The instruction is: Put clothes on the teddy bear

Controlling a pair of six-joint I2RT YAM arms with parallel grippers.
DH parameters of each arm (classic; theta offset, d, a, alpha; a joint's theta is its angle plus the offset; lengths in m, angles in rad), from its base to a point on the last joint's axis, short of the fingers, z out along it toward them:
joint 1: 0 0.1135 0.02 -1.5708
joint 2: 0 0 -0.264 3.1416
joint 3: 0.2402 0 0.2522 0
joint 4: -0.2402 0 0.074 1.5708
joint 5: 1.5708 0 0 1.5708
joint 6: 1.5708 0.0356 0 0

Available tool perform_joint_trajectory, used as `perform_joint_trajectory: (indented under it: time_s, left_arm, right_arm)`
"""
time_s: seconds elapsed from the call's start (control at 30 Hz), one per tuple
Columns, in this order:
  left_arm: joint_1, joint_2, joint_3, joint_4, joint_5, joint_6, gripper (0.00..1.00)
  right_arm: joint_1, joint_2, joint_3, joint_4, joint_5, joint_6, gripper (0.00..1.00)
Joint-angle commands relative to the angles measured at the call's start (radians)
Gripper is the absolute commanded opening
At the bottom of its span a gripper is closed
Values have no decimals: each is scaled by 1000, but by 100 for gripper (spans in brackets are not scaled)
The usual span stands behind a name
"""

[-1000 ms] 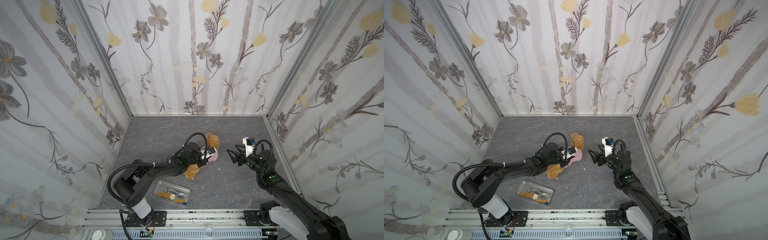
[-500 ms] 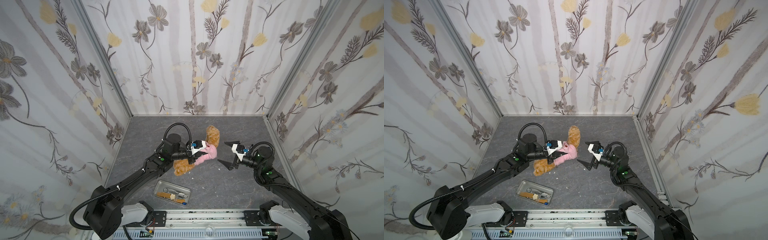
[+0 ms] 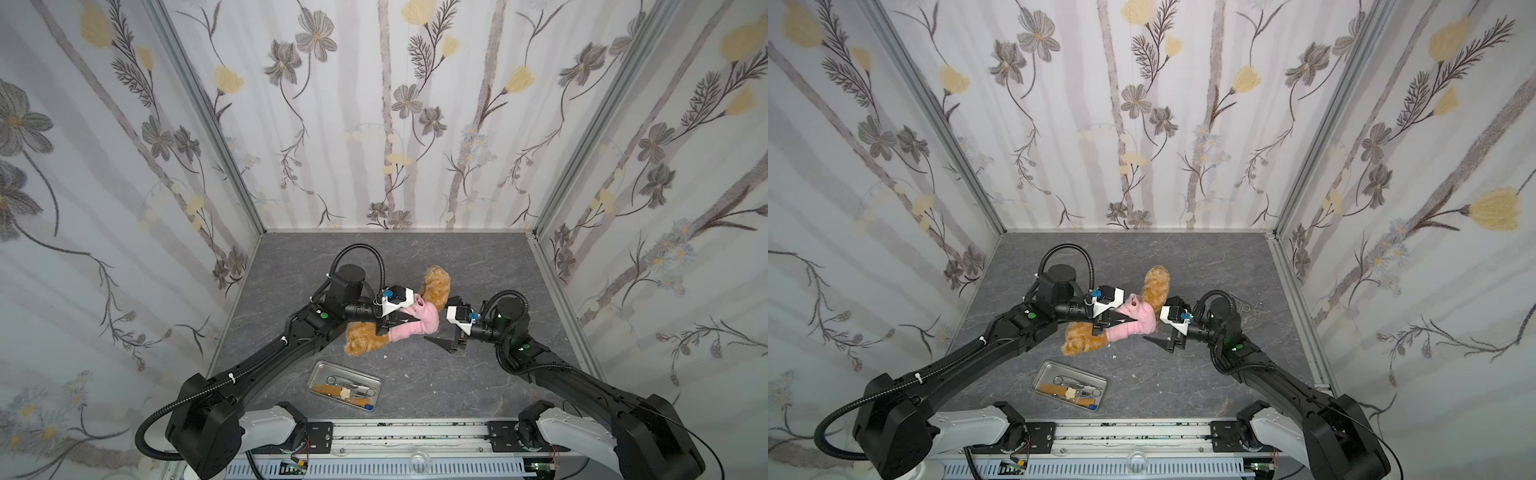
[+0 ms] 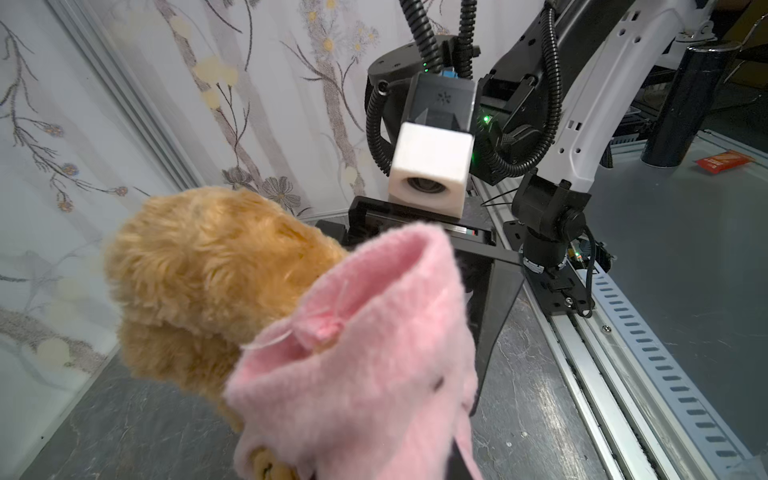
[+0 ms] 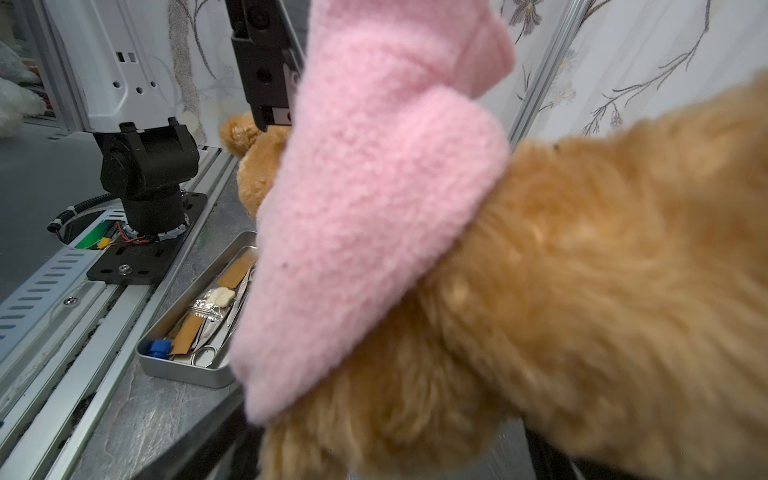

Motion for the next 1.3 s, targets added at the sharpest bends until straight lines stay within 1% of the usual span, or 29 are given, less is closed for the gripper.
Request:
perform_joint_trajectory:
  time_s: [0.0, 0.1, 0.17, 0.33, 0.4, 0.47, 0.5, 0.53, 0.6, 0.63, 0.67, 0.73, 0.8, 0.83, 0.9, 0.93, 1.0, 1.03, 1.1, 1.13, 1.27]
  left_arm:
    - [-8, 5, 15, 5, 39, 14, 9]
    - [-13, 5, 15, -2, 20, 24, 9]
    - [-22, 32, 17, -6, 15, 26, 9]
    - [-55, 68, 34, -22, -3, 49, 9]
    - [-63, 78, 42, -28, -5, 57, 9]
    - [-66, 81, 50, -29, 0, 60, 9]
    - [-65, 80, 54, -29, 1, 59, 9]
    - [-65, 80, 55, -29, 3, 60, 10]
    - [-65, 72, 51, -29, -10, 64, 13]
    - [-66, 64, 47, -29, -22, 65, 16]
    - [-65, 57, 41, -29, -36, 64, 21]
    - [-65, 36, 25, -29, -74, 52, 36]
    - [-65, 13, -2, -29, -119, 46, 50]
    - [-67, -24, -21, -29, -150, 41, 56]
    - [-67, -78, -51, -31, -217, 12, 62]
    - [-68, -113, -64, -31, -248, -12, 63]
    - [-67, -178, -80, -32, -294, -63, 64]
    - [-71, -206, -82, -33, -331, -106, 63]
    - [-82, -237, -73, -55, -388, -166, 52]
    - [-94, -243, -61, -87, -418, -174, 46]
    - [-170, -223, -17, -223, -547, -132, 34]
  right_arm:
    - [21, -20, -14, 84, 52, -30, 88]
    - [23, -83, -69, 119, 134, -40, 85]
    - [34, -103, -92, 166, 155, -30, 83]
    - [89, -67, -94, 225, 191, -21, 78]
    - [105, -45, -97, 246, 194, -10, 74]
    - [114, -24, -113, 269, 217, -5, 66]
    - [114, -15, -128, 295, 232, 0, 59]
    - [115, -8, -148, 328, 254, 10, 49]
    - [115, -11, -194, 395, 292, 21, 35]
    - [115, -19, -215, 422, 319, 27, 28]
    - [117, -25, -234, 451, 338, 33, 24]
    - [121, -46, -270, 489, 393, 32, 17]
    - [129, -65, -296, 498, 440, 11, 13]
    - [140, -74, -305, 491, 481, -11, 12]
    - [164, -85, -319, 474, 553, -64, 10]
    - [174, -87, -325, 472, 589, -93, 10]
    - [188, -94, -337, 475, 640, -135, 10]
    - [199, -95, -340, 474, 676, -162, 10]
    - [225, -88, -343, 472, 746, -223, 10]
    - [239, -80, -343, 471, 776, -255, 10]
    - [289, -34, -345, 504, 887, -358, 9]
